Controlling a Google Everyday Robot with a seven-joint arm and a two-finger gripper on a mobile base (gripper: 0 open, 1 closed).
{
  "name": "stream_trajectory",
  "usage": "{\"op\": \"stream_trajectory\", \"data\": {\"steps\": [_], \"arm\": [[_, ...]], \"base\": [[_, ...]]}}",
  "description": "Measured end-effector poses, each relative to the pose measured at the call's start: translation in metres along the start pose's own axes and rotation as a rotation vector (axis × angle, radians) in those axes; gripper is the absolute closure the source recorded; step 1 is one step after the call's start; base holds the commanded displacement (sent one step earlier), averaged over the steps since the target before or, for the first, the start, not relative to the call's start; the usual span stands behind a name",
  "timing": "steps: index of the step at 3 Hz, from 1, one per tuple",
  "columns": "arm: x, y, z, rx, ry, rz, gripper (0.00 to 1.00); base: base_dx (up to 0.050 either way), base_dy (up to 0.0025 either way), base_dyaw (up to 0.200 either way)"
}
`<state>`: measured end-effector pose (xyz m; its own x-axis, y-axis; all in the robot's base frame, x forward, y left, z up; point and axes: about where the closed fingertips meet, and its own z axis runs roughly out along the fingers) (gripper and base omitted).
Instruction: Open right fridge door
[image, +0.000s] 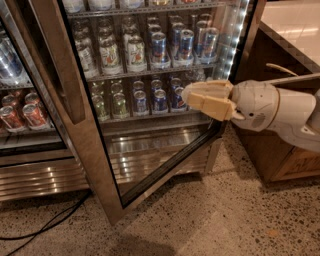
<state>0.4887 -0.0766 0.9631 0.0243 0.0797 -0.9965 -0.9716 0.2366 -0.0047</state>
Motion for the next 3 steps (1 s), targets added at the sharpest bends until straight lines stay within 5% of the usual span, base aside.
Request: {"op": "stream_trajectory", "data": {"steps": [2, 3], "arm": [[0.045, 0.028, 0.003, 0.002, -0.057, 0.05, 1.0], [0.018, 0.101, 0.015, -0.093, -0.119, 0.003, 1.0]], "base": [[0.0, 0.0, 0.0], [0.0, 0.0, 0.0]]}}
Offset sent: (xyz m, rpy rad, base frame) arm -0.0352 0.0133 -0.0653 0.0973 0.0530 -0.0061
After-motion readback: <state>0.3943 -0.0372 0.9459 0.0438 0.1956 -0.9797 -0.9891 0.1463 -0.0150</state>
